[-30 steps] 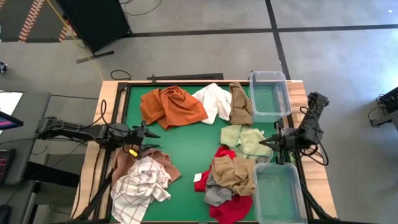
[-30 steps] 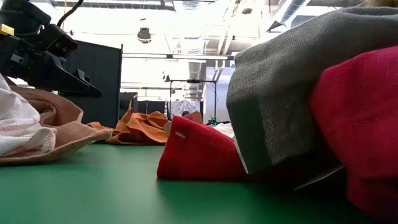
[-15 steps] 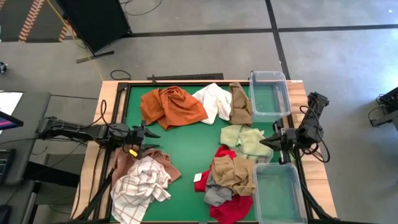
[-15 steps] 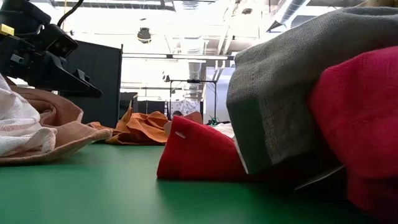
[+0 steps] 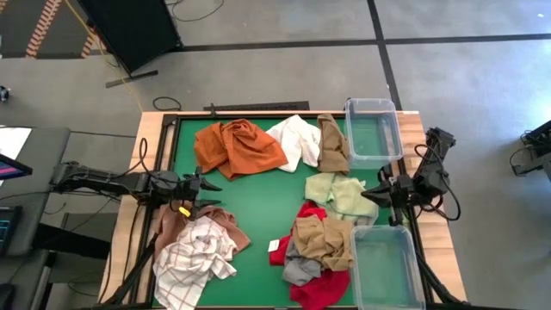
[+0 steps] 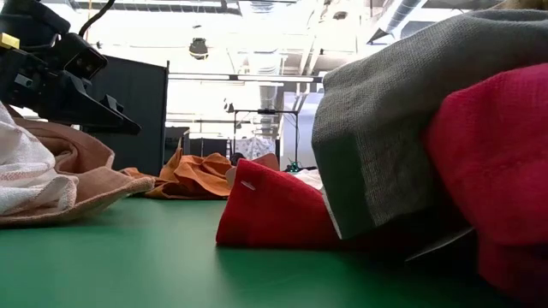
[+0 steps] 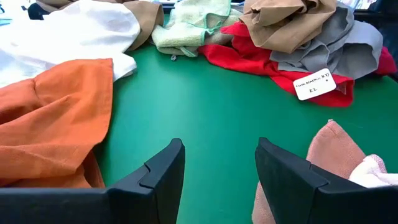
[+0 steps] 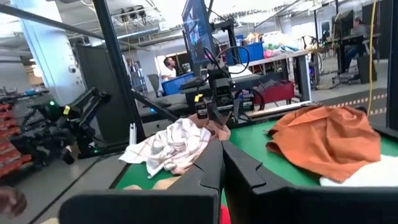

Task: Sort towels by color in basket
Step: Put the right orange towel into the top transparent bin

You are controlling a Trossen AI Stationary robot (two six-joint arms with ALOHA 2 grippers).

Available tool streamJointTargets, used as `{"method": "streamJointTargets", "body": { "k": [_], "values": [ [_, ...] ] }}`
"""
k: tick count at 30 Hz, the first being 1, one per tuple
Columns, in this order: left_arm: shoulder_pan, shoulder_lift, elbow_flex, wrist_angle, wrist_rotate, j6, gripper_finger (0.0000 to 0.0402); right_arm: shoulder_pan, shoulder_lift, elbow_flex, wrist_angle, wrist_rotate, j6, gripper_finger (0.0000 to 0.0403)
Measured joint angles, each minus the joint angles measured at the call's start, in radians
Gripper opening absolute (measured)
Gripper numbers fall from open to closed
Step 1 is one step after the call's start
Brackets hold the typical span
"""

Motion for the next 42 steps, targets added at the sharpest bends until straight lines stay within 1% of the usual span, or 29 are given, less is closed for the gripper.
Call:
{"method": "streamJointTargets", "body": {
  "k": [7, 12, 14, 19, 25, 30, 36, 39, 42],
  "values": [
    [0.0, 0.0, 0.0, 0.0, 0.0, 0.0, 0.0185, 0.0, 0.0, 0.0, 0.007, 0.0, -0.019, 0.0033],
    [0.0, 0.0, 0.0, 0.0, 0.0, 0.0, 0.0185, -0.011, 0.0, 0.0, 0.08, -0.003, -0.022, 0.0033],
    [0.0, 0.0, 0.0, 0.0, 0.0, 0.0, 0.0185, -0.028, 0.001, 0.0, 0.117, -0.01, -0.059, 0.0033],
    [0.0, 0.0, 0.0, 0.0, 0.0, 0.0, 0.0185, -0.093, 0.011, 0.0, 0.234, -0.092, -0.198, 0.0048],
    [0.0, 0.0, 0.0, 0.0, 0.0, 0.0, 0.0185, -0.185, 0.075, 0.005, 0.365, -0.207, -0.289, 0.0091],
    [0.0, 0.0, 0.0, 0.0, 0.0, 0.0, 0.0185, -0.269, 0.182, 0.069, 0.371, -0.305, -0.274, 0.0147],
    [0.0, 0.0, 0.0, 0.0, 0.0, 0.0, 0.0185, -0.366, 0.374, 0.178, 0.37, -0.397, -0.255, 0.0217],
    [0.0, 0.0, 0.0, 0.0, 0.0, 0.0, 0.0185, -0.408, 0.479, 0.232, 0.368, -0.403, -0.25, 0.0236],
    [0.0, 0.0, 0.0, 0.0, 0.0, 0.0, 0.0185, -0.452, 0.589, 0.285, 0.369, -0.403, -0.229, 0.0242]
  ]
}}
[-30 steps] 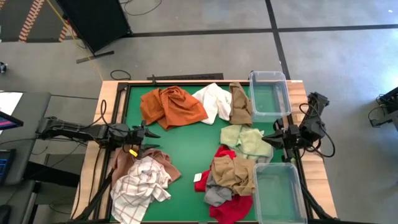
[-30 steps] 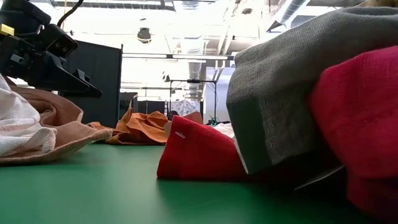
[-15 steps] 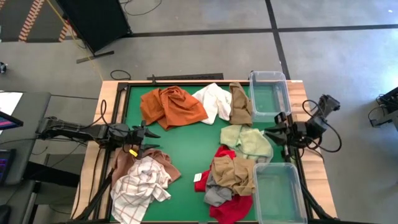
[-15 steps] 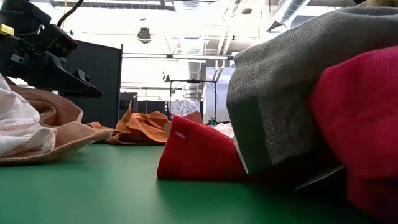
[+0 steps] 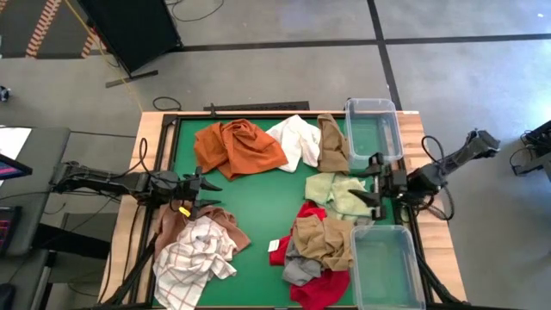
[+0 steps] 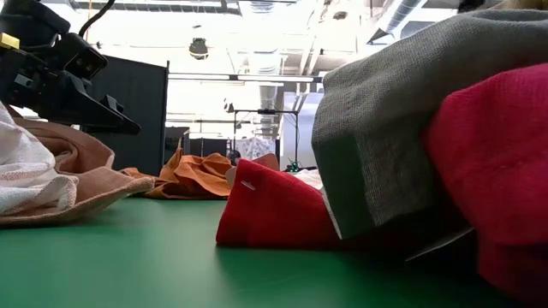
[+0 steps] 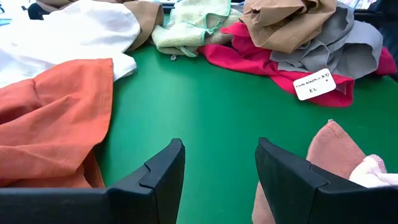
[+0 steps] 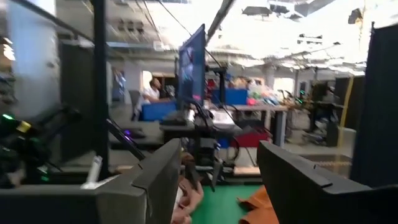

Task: Sort towels by color in basket
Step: Put the right orange towel into the top transparent bin

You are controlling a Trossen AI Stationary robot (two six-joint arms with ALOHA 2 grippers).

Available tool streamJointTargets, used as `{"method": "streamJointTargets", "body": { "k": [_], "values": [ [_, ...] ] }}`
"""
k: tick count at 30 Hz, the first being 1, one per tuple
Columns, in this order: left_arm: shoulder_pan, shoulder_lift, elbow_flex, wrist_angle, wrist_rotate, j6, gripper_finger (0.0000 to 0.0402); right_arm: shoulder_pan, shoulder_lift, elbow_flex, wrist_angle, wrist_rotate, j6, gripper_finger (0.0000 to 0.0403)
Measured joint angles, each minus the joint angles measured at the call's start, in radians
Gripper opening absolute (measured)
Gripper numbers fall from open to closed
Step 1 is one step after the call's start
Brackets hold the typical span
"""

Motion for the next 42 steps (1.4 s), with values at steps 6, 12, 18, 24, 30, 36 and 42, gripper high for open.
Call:
{"method": "streamJointTargets", "body": {
  "k": [6, 12, 18, 24, 30, 36, 42],
  "values": [
    [0.0, 0.0, 0.0, 0.0, 0.0, 0.0, 0.0185, -0.089, 0.203, 0.112, 0.001, -0.001, 0.024, 0.024],
    [0.0, 0.0, 0.0, 0.0, 0.0, 0.0, 0.0185, -0.171, 0.387, 0.232, -0.024, -0.054, 0.025, 0.024],
    [0.0, 0.0, 0.0, 0.0, 0.0, 0.0, 0.0185, -0.246, 0.549, 0.385, -0.149, -0.102, 0.028, 0.024],
    [0.0, 0.0, 0.0, 0.0, 0.0, 0.0, 0.0185, -0.32, 0.684, 0.515, -0.228, -0.122, 0.027, 0.024],
    [0.0, 0.0, 0.0, 0.0, 0.0, 0.0, 0.0185, -0.409, 0.802, 0.599, -0.267, -0.181, 0.028, 0.024],
    [0.0, 0.0, 0.0, 0.001, 0.0, 0.0, 0.0185, -0.501, 0.93, 0.659, -0.272, -0.287, 0.08, 0.024],
    [0.0, 0.0, 0.0, 0.001, 0.0, 0.0, 0.0185, -0.569, 1.066, 0.739, -0.292, -0.359, 0.115, 0.024]
  ]
}}
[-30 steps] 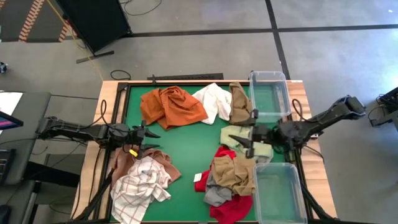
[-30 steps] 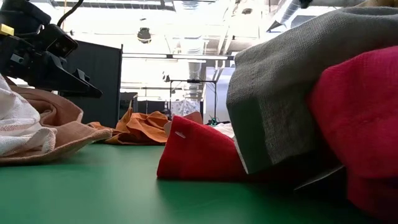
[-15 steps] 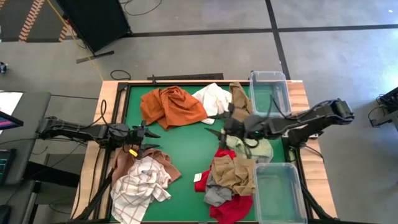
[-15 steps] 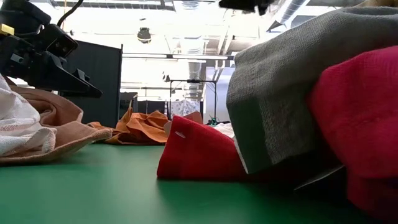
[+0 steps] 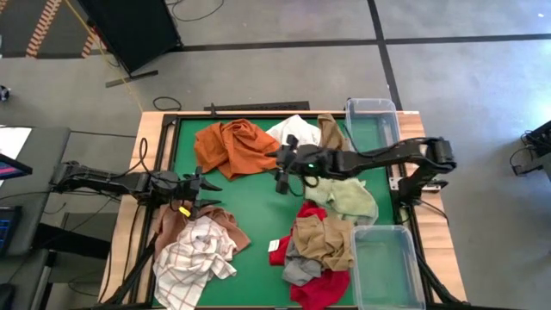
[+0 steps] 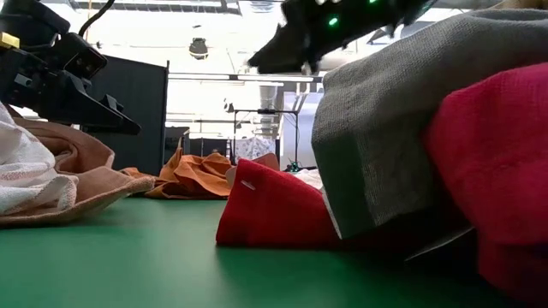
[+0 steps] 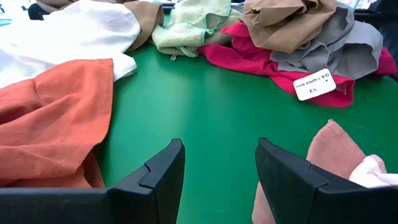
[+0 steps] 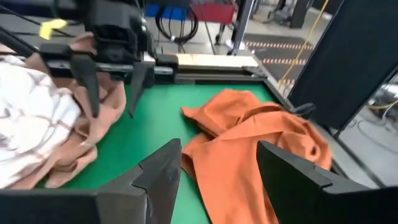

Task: Sort towels by color in basket
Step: Put the right orange towel into the top transparent bin

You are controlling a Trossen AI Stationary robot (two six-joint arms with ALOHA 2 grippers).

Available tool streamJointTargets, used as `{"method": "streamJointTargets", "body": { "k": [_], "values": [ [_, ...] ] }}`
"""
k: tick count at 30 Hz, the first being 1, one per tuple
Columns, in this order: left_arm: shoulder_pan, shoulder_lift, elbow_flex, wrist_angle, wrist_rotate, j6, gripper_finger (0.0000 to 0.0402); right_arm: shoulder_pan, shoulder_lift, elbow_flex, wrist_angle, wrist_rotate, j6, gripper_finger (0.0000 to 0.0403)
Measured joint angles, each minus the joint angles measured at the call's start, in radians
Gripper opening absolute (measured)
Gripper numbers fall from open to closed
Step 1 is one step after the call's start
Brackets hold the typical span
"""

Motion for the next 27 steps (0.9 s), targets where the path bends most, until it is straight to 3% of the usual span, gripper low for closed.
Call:
{"method": "streamJointTargets", "body": {
  "k": [14, 27],
  "values": [
    [0.0, 0.0, 0.0, 0.002, -0.001, 0.0, 0.0185, -0.092, 0.274, 0.185, -0.071, -0.008, 0.016, 0.024],
    [0.0, 0.0, 0.0, -0.001, -0.001, 0.0, 0.0185, -0.174, 0.453, 0.232, -0.079, -0.008, 0.089, 0.024]
  ]
}}
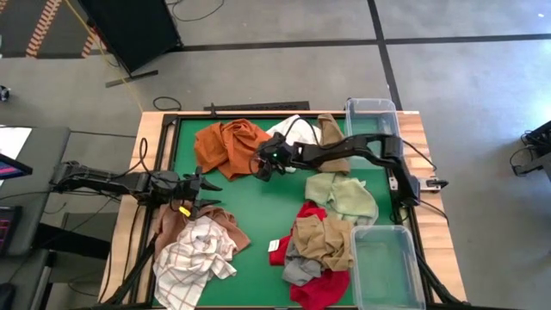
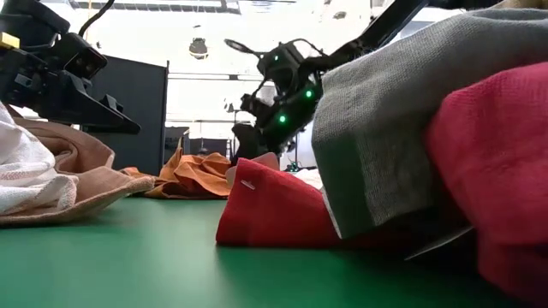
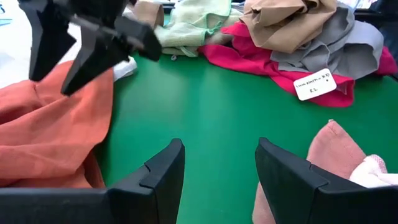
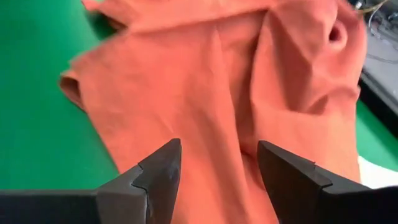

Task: Sort towels by color in basket
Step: Put the right orange towel into the top transparent bin

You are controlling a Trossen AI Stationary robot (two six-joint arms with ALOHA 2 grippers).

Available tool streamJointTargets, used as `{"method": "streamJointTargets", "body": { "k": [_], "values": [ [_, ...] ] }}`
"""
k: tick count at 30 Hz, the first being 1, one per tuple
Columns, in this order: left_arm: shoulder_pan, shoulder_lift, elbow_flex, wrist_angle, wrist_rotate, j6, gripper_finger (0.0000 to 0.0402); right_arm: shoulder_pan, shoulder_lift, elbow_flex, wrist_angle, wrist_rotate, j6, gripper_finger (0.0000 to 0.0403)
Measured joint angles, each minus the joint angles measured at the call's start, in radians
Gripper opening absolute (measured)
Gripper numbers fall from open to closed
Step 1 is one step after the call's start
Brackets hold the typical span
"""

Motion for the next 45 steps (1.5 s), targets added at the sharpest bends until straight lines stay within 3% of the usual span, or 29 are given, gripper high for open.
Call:
{"method": "streamJointTargets", "body": {
  "k": [14, 19, 26, 36, 45],
  "values": [
    [0.0, 0.0, 0.0, 0.0, 0.0, 0.0, 0.0185, -0.006, 0.069, 0.001, -0.023, 0.041, -0.065, 0.0223],
    [0.0, 0.0, 0.0, 0.0, 0.0, 0.0, 0.0185, -0.008, 0.069, 0.001, -0.049, 0.042, -0.074, 0.0163],
    [0.0, 0.0, 0.0, -0.001, 0.0, 0.0, 0.0185, -0.007, 0.065, 0.004, -0.131, 0.041, -0.06, 0.0021],
    [0.0, 0.0, 0.0, -0.001, 0.0, 0.0, 0.0185, 0.032, -0.037, -0.002, -0.312, 0.04, -0.023, 0.0016],
    [0.0, 0.0, 0.0, 0.0, 0.0, 0.0, 0.0185, 0.134, -0.303, 0.0, -0.405, 0.04, -0.052, 0.0016]
  ]
}}
